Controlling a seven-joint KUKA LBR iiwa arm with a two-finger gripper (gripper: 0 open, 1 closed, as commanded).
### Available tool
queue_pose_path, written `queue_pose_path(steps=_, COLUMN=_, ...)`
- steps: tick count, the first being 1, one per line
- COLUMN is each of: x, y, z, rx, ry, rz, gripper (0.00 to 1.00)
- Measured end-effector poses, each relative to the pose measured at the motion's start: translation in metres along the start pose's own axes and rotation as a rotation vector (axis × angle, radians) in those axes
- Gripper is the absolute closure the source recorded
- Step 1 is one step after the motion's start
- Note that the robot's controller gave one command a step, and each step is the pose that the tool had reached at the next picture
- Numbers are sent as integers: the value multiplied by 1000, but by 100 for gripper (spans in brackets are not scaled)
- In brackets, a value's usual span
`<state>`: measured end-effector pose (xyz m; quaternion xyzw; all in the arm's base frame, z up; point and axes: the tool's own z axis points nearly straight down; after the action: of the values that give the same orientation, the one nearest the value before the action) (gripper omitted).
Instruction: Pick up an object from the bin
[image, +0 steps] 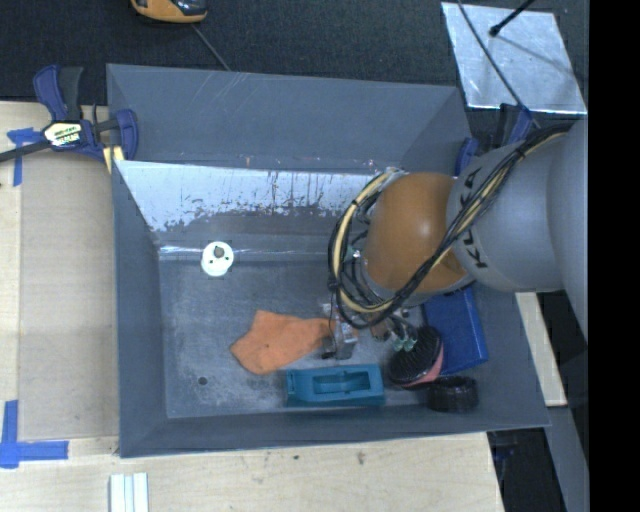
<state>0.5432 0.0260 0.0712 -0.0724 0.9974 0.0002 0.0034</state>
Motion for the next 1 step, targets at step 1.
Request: queue_pose_path(steps=1, x=18, y=-23, z=-92, rx=0, ry=4, rz=-25, gripper=100)
